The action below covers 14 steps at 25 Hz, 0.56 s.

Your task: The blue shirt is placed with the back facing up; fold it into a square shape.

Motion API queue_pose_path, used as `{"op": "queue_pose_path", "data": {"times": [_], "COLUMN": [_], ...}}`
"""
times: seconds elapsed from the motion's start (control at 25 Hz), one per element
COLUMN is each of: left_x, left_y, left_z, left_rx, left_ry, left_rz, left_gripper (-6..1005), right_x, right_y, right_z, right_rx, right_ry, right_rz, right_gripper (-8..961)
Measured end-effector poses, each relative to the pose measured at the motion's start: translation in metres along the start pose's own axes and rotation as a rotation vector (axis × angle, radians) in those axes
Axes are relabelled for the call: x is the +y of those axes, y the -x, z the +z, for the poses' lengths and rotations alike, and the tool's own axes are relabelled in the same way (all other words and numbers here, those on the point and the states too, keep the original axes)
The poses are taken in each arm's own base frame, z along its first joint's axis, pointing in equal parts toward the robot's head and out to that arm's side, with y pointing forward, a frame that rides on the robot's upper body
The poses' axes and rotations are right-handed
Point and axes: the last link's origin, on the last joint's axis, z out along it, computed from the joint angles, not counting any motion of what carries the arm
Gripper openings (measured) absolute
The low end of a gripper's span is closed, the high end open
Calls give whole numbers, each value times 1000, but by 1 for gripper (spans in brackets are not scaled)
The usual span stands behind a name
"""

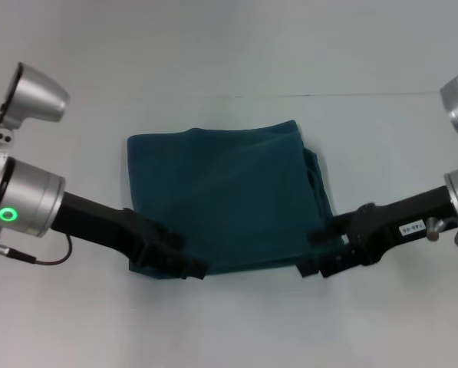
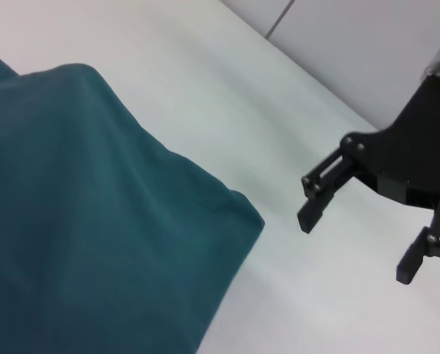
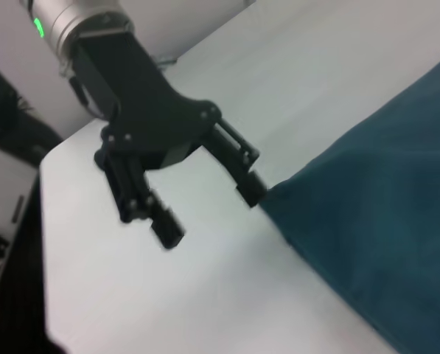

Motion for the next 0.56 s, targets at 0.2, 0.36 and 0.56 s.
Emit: {"op": "queue_pose_path", "data": {"times": [0.2,0.36,0.56], "left_x": [0,-1,0], "left_y": [-5,-6,-8], "left_z": [3,4,5], "left_rx": [14,20,16], "left_ry": [-11,-19,-24], "left_rz": [12,14,36], "left_gripper": [886,886,886], "right_x": [-5,-6,-6], "right_y": [2,2,3], "right_z": [-3,-4,-4], "right_rx": [-35,-37,-38], "right_ry": [-36,-41,-42], "right_rz": [8,7,6], "right_gripper": [885,885,885]}}
